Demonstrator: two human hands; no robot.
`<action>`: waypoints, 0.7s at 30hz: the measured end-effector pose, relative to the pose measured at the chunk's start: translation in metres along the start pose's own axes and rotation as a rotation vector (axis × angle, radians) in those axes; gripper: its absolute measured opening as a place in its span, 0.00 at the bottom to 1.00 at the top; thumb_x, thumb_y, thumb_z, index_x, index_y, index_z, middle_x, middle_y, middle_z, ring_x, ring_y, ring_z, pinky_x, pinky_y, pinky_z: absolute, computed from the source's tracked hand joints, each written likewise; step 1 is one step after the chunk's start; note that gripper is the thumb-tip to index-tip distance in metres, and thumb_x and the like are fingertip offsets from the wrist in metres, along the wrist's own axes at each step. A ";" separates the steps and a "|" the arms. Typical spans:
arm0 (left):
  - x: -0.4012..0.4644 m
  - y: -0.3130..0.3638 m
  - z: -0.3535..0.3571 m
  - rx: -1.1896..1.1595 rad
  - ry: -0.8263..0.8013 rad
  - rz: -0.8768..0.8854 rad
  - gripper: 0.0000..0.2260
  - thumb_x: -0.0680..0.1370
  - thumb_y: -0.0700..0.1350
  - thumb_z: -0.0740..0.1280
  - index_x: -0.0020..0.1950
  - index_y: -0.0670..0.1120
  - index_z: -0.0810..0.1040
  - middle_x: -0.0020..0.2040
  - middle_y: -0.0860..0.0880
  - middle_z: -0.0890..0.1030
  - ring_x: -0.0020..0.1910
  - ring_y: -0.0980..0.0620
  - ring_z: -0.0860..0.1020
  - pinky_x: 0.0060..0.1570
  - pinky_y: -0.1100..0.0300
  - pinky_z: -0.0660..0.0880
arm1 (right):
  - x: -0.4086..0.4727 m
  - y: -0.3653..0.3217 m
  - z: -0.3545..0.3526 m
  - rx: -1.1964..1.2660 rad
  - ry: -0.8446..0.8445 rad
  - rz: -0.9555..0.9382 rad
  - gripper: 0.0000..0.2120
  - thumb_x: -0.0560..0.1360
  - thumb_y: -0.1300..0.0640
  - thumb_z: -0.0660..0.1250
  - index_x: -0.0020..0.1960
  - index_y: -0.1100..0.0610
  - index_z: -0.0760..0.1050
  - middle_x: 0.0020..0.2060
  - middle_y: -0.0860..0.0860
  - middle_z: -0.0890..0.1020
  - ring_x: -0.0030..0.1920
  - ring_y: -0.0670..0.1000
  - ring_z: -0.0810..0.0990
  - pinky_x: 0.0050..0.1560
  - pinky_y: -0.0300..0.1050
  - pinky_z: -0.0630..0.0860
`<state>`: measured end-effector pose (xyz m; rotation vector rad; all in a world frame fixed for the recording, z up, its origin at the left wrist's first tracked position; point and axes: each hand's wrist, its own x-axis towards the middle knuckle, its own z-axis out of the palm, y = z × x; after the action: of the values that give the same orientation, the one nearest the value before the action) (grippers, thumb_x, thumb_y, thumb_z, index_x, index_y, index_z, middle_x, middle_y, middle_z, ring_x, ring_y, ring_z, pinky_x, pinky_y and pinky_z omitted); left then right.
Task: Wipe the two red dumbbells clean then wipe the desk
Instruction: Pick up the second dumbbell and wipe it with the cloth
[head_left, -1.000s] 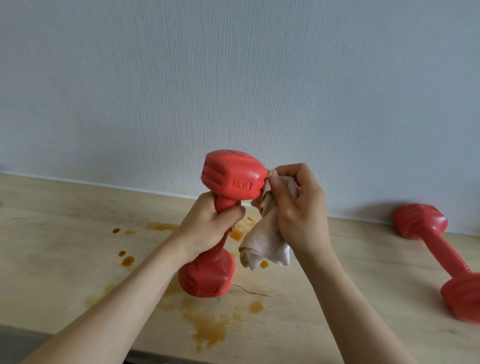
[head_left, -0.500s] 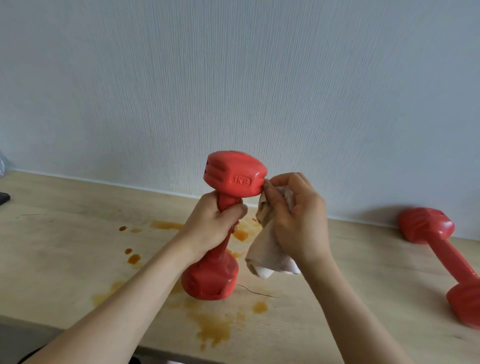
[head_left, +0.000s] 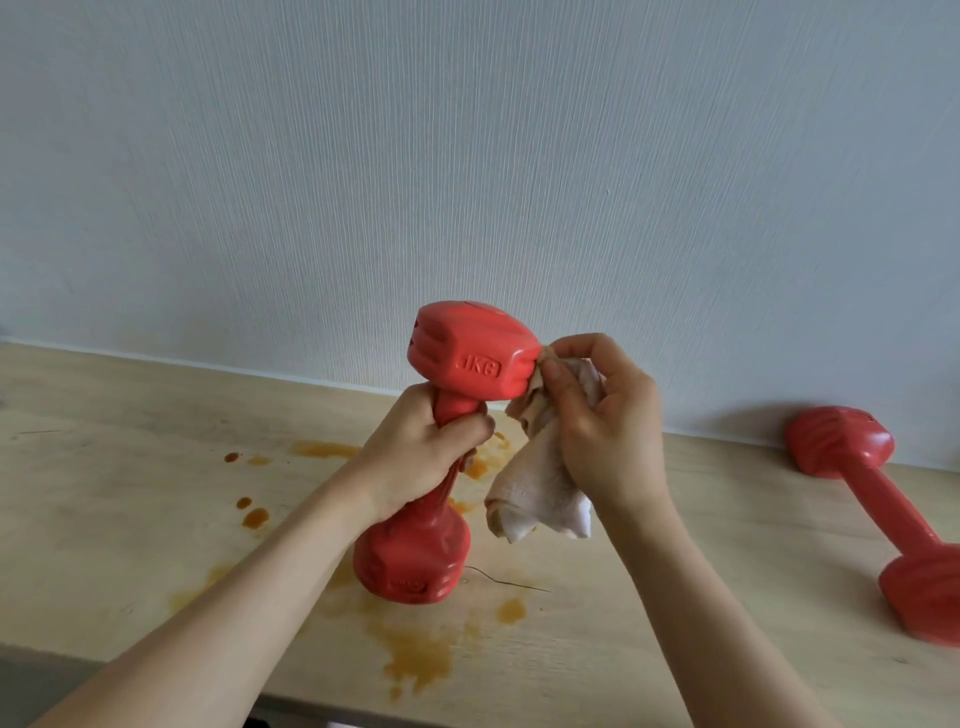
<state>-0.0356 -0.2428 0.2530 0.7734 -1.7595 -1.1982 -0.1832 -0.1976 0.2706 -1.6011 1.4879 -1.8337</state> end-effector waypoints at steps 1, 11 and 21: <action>0.001 0.000 0.000 -0.010 -0.006 0.002 0.14 0.64 0.50 0.66 0.33 0.38 0.71 0.26 0.48 0.71 0.27 0.50 0.72 0.31 0.62 0.71 | 0.000 0.001 0.000 0.018 0.001 0.013 0.02 0.74 0.52 0.65 0.42 0.47 0.75 0.37 0.53 0.82 0.41 0.57 0.83 0.44 0.61 0.78; -0.001 0.001 0.004 -0.122 0.161 -0.081 0.08 0.72 0.42 0.68 0.33 0.43 0.75 0.24 0.51 0.74 0.23 0.53 0.72 0.27 0.61 0.70 | 0.002 -0.016 0.002 -0.131 0.220 -0.224 0.10 0.76 0.59 0.66 0.57 0.59 0.76 0.56 0.50 0.75 0.54 0.42 0.74 0.56 0.28 0.68; 0.004 0.007 0.013 0.131 0.207 -0.056 0.19 0.75 0.39 0.66 0.26 0.45 0.65 0.16 0.55 0.65 0.17 0.61 0.64 0.20 0.71 0.60 | 0.005 -0.011 0.022 0.039 -0.092 -0.154 0.13 0.81 0.53 0.54 0.61 0.53 0.72 0.56 0.50 0.78 0.58 0.40 0.75 0.58 0.30 0.67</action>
<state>-0.0495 -0.2381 0.2583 0.9942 -1.6654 -1.0069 -0.1622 -0.2075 0.2788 -1.7993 1.3149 -1.8291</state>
